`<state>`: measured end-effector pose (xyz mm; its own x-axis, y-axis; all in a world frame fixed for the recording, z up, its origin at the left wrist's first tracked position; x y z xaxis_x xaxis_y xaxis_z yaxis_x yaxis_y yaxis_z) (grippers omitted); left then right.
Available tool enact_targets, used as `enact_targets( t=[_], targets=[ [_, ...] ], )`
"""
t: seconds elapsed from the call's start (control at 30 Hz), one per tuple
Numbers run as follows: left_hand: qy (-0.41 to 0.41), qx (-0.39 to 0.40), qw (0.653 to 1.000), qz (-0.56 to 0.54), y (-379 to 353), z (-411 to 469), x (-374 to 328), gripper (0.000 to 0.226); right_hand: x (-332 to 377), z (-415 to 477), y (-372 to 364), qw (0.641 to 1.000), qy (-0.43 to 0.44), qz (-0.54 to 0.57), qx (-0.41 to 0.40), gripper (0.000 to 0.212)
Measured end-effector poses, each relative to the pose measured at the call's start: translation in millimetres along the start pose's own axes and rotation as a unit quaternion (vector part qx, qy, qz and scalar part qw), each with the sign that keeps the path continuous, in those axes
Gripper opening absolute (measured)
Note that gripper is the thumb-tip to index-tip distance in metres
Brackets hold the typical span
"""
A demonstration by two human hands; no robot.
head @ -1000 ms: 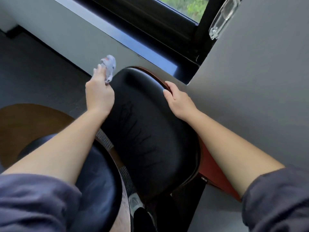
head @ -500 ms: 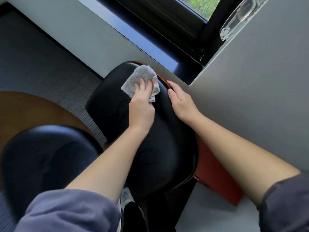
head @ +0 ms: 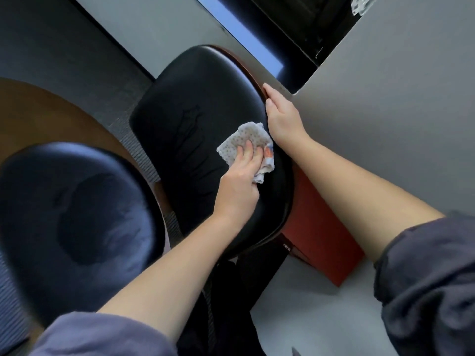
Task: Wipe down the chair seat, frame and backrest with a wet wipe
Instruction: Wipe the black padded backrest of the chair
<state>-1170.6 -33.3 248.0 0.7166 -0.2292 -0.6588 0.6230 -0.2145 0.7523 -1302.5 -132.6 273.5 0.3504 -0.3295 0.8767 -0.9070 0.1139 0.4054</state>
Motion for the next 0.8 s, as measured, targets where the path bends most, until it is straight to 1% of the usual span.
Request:
enact_targets(
  t=[0.13, 0.27, 0.33, 0.4, 0.43, 0.47, 0.5, 0.53, 0.6, 0.63, 0.73, 0.8],
  targets=[
    [-0.013, 0.013, 1.000, 0.008, -8, -32, -7, 0.064, -6, -16, 2, 1.000, 0.008, -0.013, 0.004, 0.047],
    [-0.081, 0.016, 0.995, 0.048, -14, -63, -3, 0.066, -10, -27, 5, 0.999, 0.008, -0.028, 0.013, 0.049],
    [-0.113, 0.038, 0.992, 0.051, -13, -75, 7, 0.058, -9, -29, 5, 0.999, 0.004, -0.038, 0.012, 0.049],
    [-0.125, 0.062, 0.990, 0.033, -9, -82, 17, 0.050, -8, -31, 5, 0.998, 0.007, -0.056, 0.007, 0.049],
    [-0.106, 0.072, 0.992, 0.008, -4, -82, 23, 0.048, -7, -32, 4, 0.997, 0.015, -0.069, 0.006, 0.050],
    [-0.067, 0.074, 0.995, -0.028, 3, -81, 28, 0.048, -7, -33, 2, 0.996, 0.028, -0.084, 0.007, 0.051],
    [-0.013, 0.054, 0.997, -0.060, 12, -75, 35, 0.046, -5, -32, 1, 0.994, 0.043, -0.099, 0.013, 0.052],
    [0.043, 0.018, 0.996, -0.081, 22, -68, 42, 0.042, -3, -29, 0, 0.991, 0.056, -0.118, 0.022, 0.053],
    [0.126, -0.061, 0.987, -0.078, 44, -45, 60, 0.032, 3, -20, -3, 0.984, 0.064, -0.161, 0.042, 0.054],
    [0.157, -0.083, 0.982, -0.064, 52, -32, 71, 0.030, 8, -13, -6, 0.980, 0.061, -0.181, 0.049, 0.054],
    [0.274, -0.104, 0.956, -0.029, 70, 14, 100, 0.027, 18, 6, -14, 0.970, 0.063, -0.229, 0.059, 0.053],
    [0.319, -0.122, 0.939, -0.040, 77, 47, 108, 0.032, 20, 13, -16, 0.968, 0.068, -0.237, 0.053, 0.053]
  ],
)
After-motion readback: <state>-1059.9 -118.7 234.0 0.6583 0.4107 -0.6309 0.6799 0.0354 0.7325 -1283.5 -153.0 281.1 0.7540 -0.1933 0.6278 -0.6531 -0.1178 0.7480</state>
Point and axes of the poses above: each hand's wrist, its own z-axis towards the middle knuckle, its own y-axis out of the back of the hand, x = y × z, the point moved 1 cm from there along z, towards the middle knuckle, and after that the axes turned 15 degrees about z, right-handed, at the moved point
